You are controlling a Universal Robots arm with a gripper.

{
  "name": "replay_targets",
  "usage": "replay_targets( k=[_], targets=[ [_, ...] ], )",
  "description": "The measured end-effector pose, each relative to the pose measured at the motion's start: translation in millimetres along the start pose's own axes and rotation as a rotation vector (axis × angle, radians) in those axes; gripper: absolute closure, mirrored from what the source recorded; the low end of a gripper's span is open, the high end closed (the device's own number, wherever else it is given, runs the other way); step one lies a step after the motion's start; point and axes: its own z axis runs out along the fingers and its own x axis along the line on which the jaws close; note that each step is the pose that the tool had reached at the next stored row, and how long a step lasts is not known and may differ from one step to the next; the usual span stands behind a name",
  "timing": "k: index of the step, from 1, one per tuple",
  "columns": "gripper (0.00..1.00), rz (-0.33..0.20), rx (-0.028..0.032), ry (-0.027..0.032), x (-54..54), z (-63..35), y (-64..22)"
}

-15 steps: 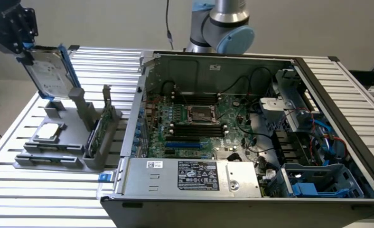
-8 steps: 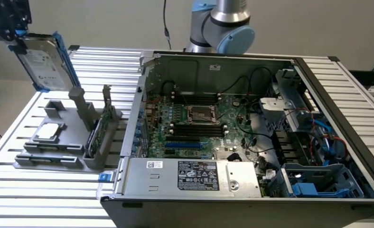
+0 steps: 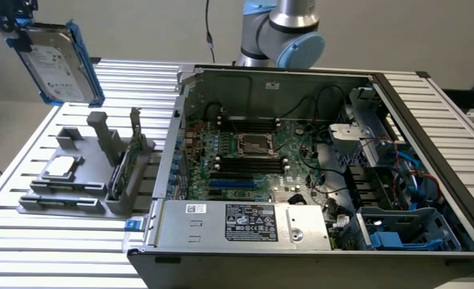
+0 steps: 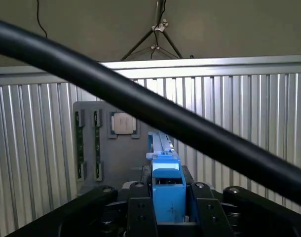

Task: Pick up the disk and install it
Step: 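Pick up the disk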

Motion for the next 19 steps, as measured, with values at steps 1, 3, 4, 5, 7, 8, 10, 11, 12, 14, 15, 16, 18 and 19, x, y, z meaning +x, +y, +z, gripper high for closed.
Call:
replay_targets(
  k=[1, 3, 4, 5, 7, 8, 10, 11, 12, 14, 15, 16, 18, 19],
  targets=[
    [0.67, 0.0, -0.0001, -0.0015, 0.8, -4.1, -3.1],
    [0.67, 0.0, -0.0002, -0.0045, 2.3, -11.8, -9.0],
    [0.67, 0.0, -0.0003, -0.0062, 3.1, -15.5, -12.3],
    [0.67, 0.0, -0.0004, -0.0081, 3.7, -18.9, -15.8],
    [0.67, 0.0, -0.0007, -0.0122, 5.0, -25.2, -22.6],
    [0.67, 0.0, -0.0008, -0.0143, 5.7, -28.3, -26.1],
    [0.67, 0.0, -0.001, -0.0193, 7.0, -33.9, -33.1],
    [0.67, 0.0, -0.0012, -0.0218, 7.7, -36.3, -36.3],
    [0.67, 0.0, -0.0012, -0.0246, 8.4, -38.5, -39.7],
    [0.67, 0.0, -0.0017, -0.0311, 10.0, -42.5, -46.8],
    [0.67, 0.0, -0.0019, -0.0344, 10.8, -44.3, -50.2],
    [0.67, -0.001, -0.0021, -0.0381, 11.6, -46.0, -53.7],
    [0.67, -0.001, -0.0024, -0.0454, 13.1, -49.3, -60.5],
    [0.67, -0.001, -0.0028, -0.0489, 13.8, -51.0, -63.7]
  ],
)
